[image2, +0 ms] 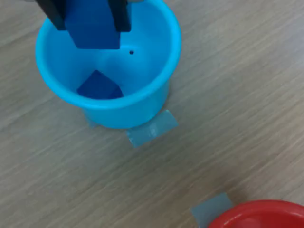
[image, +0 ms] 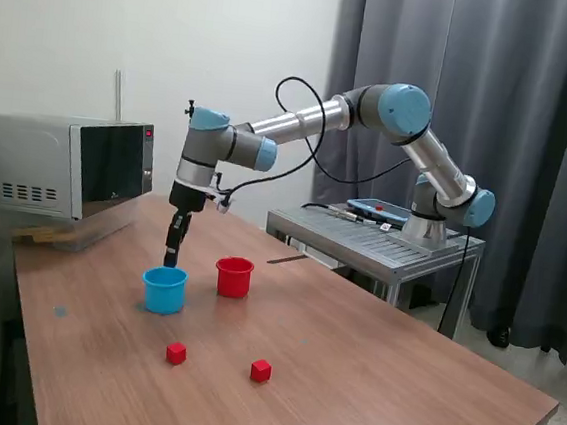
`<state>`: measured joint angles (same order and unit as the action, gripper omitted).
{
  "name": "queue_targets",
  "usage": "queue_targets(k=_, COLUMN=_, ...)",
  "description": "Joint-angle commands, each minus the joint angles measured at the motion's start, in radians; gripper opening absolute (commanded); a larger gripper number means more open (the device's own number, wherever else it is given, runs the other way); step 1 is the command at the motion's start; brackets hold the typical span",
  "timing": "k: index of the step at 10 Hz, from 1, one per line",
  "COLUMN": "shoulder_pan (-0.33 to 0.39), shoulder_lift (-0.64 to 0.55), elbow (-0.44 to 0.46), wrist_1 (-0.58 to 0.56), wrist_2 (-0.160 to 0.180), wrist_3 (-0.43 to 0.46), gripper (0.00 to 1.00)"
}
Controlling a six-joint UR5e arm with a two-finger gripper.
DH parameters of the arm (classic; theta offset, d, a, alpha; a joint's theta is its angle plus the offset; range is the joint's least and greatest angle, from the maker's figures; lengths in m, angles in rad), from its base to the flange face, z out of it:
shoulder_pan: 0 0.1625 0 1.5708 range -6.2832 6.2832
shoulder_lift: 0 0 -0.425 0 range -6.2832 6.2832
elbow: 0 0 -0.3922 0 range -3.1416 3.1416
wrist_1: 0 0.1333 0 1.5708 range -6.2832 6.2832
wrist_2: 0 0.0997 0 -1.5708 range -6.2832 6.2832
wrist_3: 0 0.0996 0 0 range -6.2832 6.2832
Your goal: Place red objects in the red bin, and blue objects in the blue bin.
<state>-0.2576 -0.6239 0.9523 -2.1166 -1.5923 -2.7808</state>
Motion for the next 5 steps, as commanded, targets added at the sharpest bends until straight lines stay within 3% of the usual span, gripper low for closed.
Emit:
queue_targets(k=1, shoulder_pan=0.000, shoulder_lift=0.010, elbow=0.002, wrist_1=-0.006, wrist_2=0.000, wrist_3=0.001, gripper=0.00)
queue_targets(k=3, shoulder_pan=0.000, shoulder_lift=0.012, elbow=0.003, wrist_1=-0.006, wrist_2=0.000, wrist_3=0.003, gripper=0.00)
queue_targets(k=4, shoulder_pan=0.001, shoulder_lift=0.012, elbow=0.003, wrist_1=-0.006, wrist_2=0.002, wrist_3=0.003, gripper=1.00)
queue_targets(k=5, shoulder_pan=0.001, shoulder_lift=0.012, elbow=0.003, wrist_1=-0.006, wrist_2=0.002, wrist_3=0.003, gripper=1.00)
